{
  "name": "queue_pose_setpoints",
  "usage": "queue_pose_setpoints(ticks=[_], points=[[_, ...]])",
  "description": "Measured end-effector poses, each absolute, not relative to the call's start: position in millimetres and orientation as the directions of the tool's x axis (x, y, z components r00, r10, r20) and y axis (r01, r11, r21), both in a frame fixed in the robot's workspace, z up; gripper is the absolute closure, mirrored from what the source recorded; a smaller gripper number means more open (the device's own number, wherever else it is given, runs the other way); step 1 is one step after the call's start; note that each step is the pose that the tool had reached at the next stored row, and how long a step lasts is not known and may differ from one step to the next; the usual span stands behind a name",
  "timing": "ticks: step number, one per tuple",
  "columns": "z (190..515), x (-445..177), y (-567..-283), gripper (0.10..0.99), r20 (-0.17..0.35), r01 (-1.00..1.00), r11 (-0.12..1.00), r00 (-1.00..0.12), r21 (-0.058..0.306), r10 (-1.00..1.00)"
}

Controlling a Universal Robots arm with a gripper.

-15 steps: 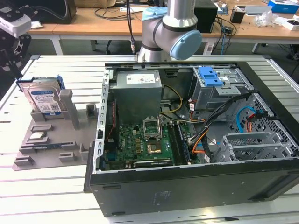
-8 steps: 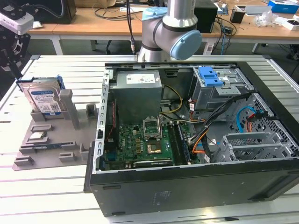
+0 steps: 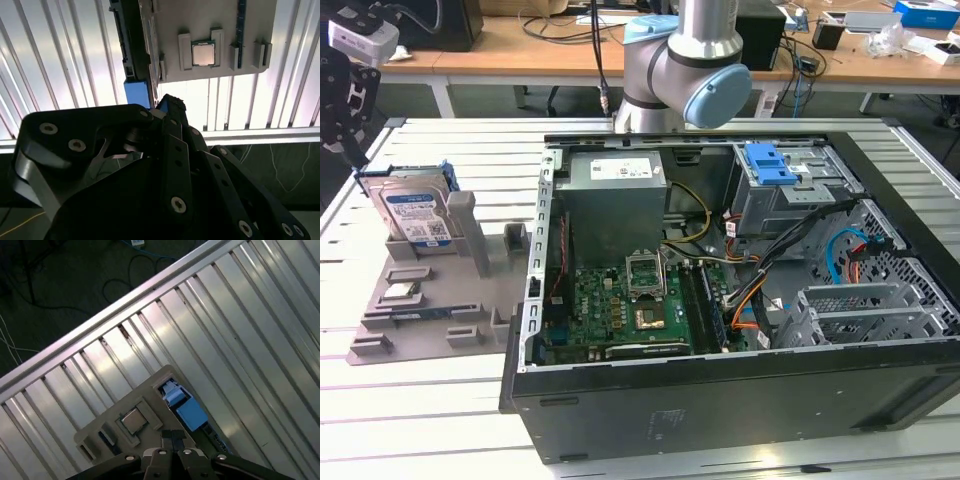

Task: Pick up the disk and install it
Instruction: 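Pick up the disk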

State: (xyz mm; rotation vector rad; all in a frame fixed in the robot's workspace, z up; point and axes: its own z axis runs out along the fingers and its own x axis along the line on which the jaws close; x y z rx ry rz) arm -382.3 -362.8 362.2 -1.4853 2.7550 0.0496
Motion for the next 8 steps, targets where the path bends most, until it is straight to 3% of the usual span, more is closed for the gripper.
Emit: queue_pose_setpoints(ticks=[8], points=[[362.2,-382.3,-362.8,0.98,-0.025,-0.902,0.432,-0.433,0.022,-0.901]])
